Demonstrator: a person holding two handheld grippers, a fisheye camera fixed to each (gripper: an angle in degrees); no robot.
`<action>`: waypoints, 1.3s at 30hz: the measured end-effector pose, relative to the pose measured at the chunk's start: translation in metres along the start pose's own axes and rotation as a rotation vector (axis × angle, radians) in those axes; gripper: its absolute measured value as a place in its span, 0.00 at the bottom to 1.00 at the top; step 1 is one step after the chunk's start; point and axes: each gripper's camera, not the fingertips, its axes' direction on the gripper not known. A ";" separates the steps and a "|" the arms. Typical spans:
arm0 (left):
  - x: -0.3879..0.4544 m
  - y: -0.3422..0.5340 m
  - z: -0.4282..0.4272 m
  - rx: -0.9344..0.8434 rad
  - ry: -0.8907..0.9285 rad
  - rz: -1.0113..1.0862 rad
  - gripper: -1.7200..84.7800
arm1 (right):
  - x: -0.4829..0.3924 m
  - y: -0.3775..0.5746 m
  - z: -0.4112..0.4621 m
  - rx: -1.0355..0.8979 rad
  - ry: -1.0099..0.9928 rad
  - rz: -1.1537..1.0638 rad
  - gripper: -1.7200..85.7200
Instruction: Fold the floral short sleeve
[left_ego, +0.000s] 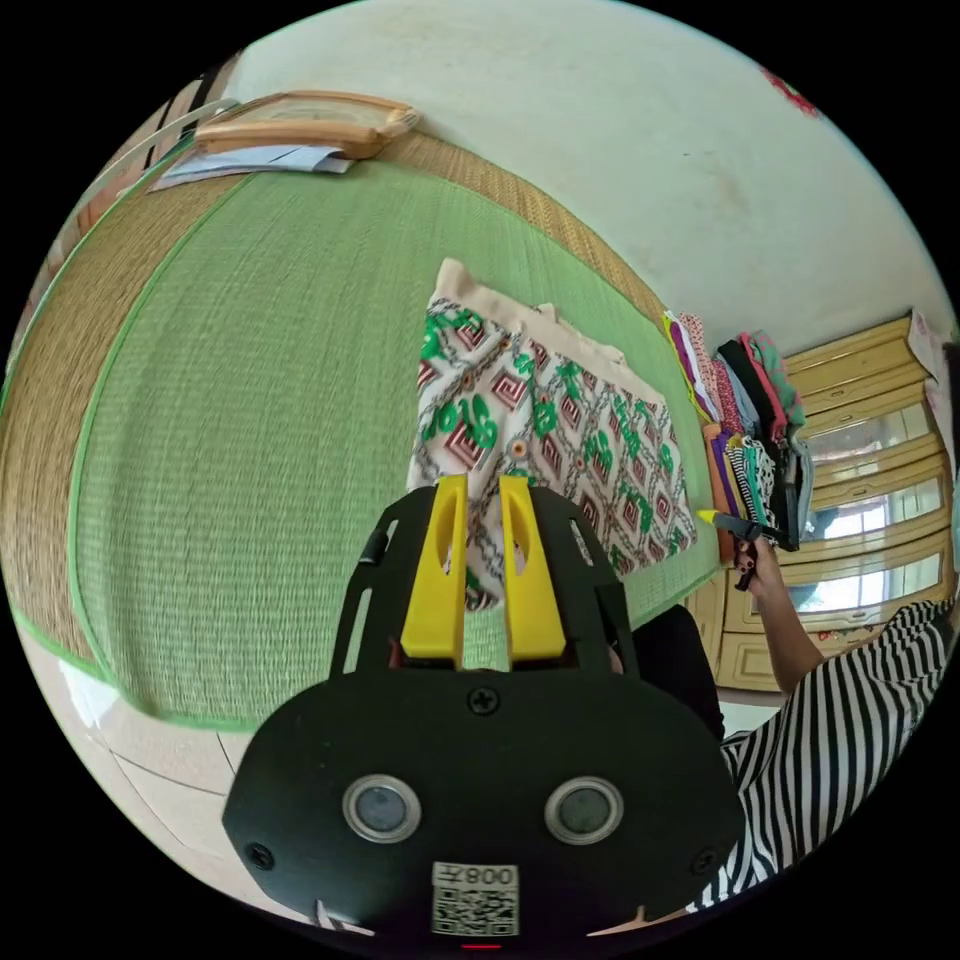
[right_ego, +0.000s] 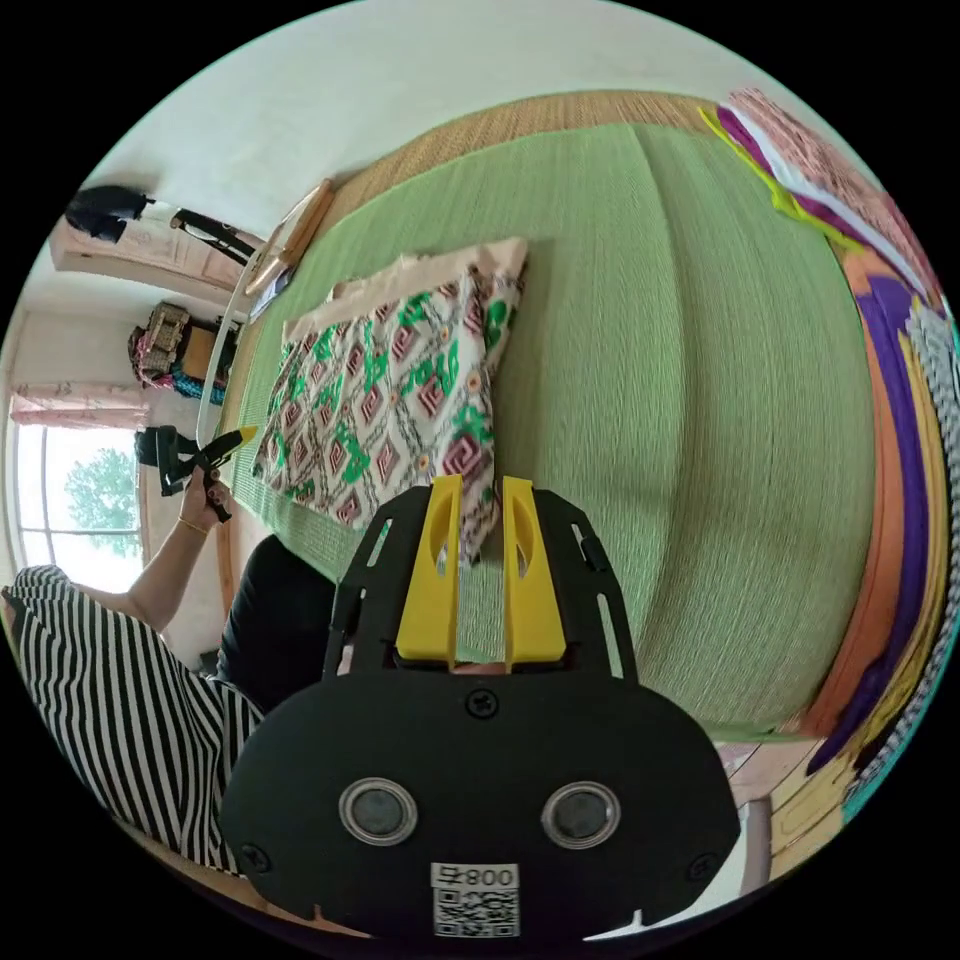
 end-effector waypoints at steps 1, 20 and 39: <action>-0.007 0.017 0.003 -0.008 -0.027 -0.026 0.09 | 0.005 0.009 0.000 -0.006 -0.011 0.018 0.11; -0.061 0.104 0.099 -0.042 -0.112 -0.060 0.06 | 0.067 0.065 -0.065 0.086 -0.223 0.108 0.06; 0.231 0.181 0.353 -0.317 0.172 0.863 0.12 | 0.091 0.062 -0.101 0.144 -0.535 0.041 0.03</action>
